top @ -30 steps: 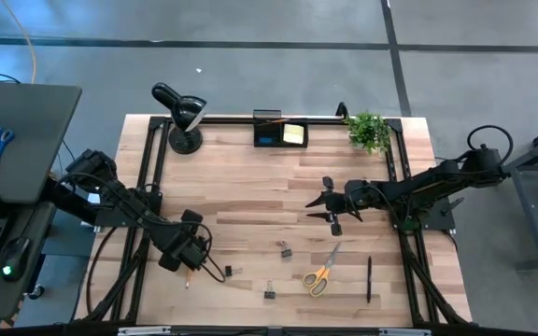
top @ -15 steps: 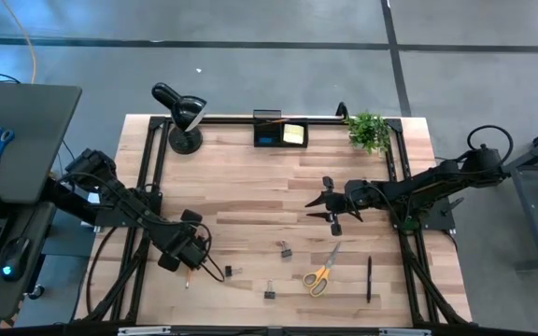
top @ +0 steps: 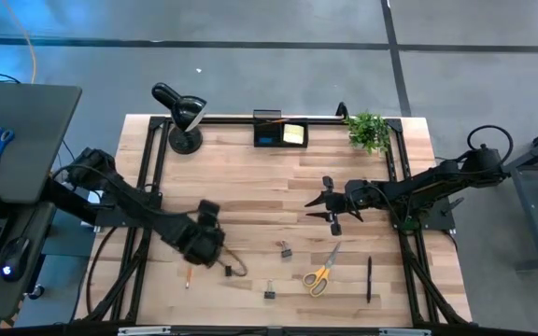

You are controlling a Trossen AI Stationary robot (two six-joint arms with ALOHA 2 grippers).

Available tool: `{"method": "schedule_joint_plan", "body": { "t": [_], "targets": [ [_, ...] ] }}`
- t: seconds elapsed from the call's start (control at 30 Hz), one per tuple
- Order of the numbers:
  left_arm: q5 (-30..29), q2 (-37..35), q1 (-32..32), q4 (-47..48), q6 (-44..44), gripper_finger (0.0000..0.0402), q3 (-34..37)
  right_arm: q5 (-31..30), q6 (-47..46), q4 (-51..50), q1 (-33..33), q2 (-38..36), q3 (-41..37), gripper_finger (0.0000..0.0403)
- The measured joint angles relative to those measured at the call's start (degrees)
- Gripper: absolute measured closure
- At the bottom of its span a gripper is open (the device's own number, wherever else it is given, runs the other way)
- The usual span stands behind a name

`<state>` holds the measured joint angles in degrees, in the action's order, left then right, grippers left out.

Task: Pick and place office supplies into organizer
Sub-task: Put the black binder clip into the black desk organizer

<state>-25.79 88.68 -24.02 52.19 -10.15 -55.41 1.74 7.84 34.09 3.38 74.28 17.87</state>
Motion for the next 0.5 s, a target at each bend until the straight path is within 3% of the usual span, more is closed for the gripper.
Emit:
{"method": "schedule_joint_plan", "body": {
  "t": [0.17, 0.5],
  "targets": [
    [-4.4, 0.0, 8.9, -13.9, 7.5, 0.0269, -1.4, 0.0, 0.0, 0.0, 0.0, 0.0, 0.0, 0.0287],
    [1.2, 1.7, 33.5, -45.3, 20.7, 0.0268, -1.5, 0.0, 0.0, -0.2, 0.0, 0.0, 0.0, 0.0287]
  ]
}}
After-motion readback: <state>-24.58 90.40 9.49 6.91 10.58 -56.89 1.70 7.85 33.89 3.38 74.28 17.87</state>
